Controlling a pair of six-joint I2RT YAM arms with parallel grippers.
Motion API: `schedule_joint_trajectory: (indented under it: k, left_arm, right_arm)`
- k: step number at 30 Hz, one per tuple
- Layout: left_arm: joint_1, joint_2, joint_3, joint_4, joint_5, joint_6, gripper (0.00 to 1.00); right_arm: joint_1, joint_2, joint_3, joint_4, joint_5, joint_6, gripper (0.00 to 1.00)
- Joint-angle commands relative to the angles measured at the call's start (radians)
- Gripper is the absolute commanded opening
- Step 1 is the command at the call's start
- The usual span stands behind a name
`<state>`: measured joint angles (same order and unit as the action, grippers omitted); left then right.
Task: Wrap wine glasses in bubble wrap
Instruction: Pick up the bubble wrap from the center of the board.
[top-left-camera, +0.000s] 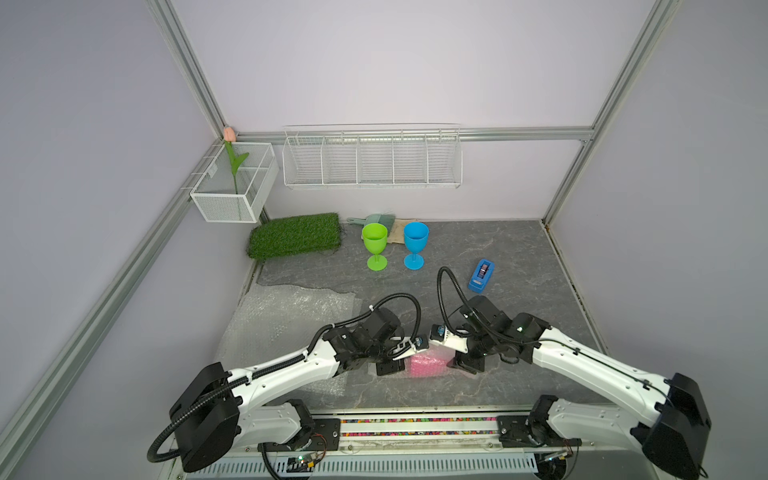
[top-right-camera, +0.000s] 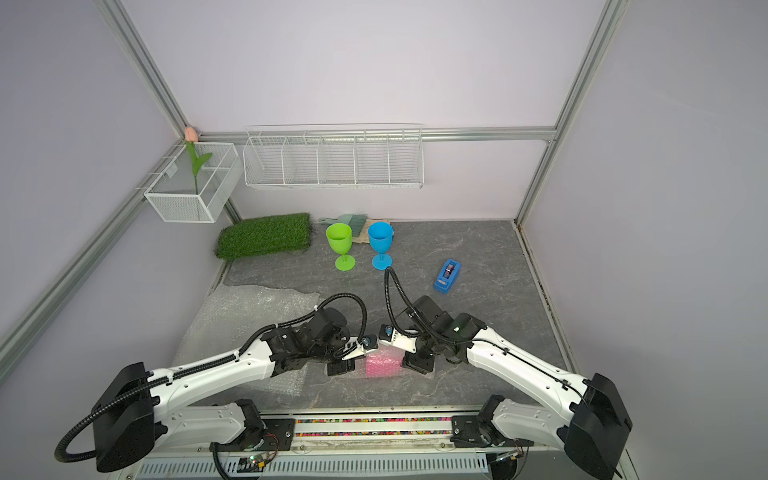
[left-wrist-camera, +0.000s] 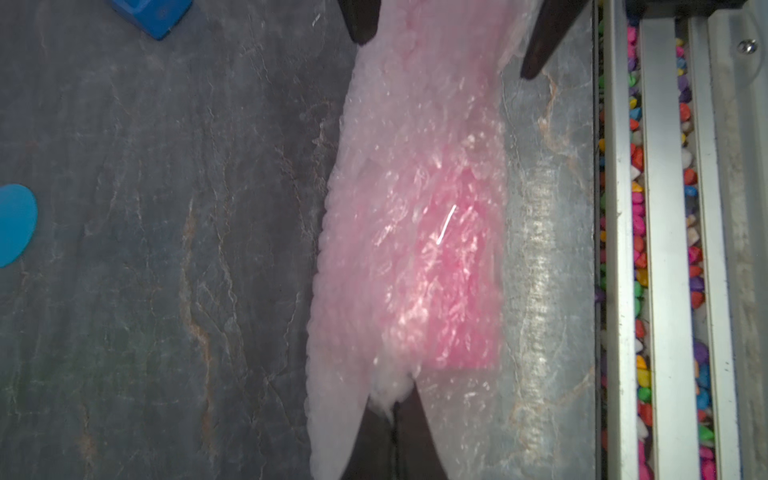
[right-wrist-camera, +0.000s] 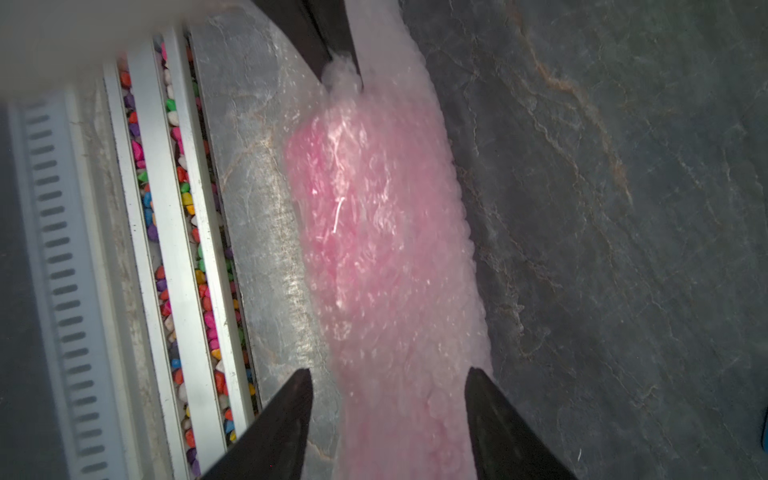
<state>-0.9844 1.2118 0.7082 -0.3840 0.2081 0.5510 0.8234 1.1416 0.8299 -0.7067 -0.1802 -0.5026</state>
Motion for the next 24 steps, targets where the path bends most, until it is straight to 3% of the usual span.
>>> schedule_joint_trajectory:
  k: [1, 7, 13, 24]
  left_arm:
    - [-0.007, -0.037, -0.021, 0.079, 0.019, 0.003, 0.00]
    - [-0.007, -0.066, -0.035, 0.094, 0.018, -0.002, 0.00]
    - [-0.007, -0.082, -0.049, 0.113, 0.027, -0.011, 0.00]
    - [-0.007, -0.146, -0.101, 0.185, -0.004, -0.037, 0.00]
  right_arm:
    - [0.011, 0.002, -0.009, 0.015, -0.052, -0.031, 0.63]
    - [0.012, 0.064, -0.009, 0.027, -0.108, -0.033, 0.60]
    - [0.011, 0.075, -0.026, 0.082, -0.092, -0.014, 0.48]
    - [0.008, 0.076, -0.033, 0.069, -0.049, 0.003, 0.42]
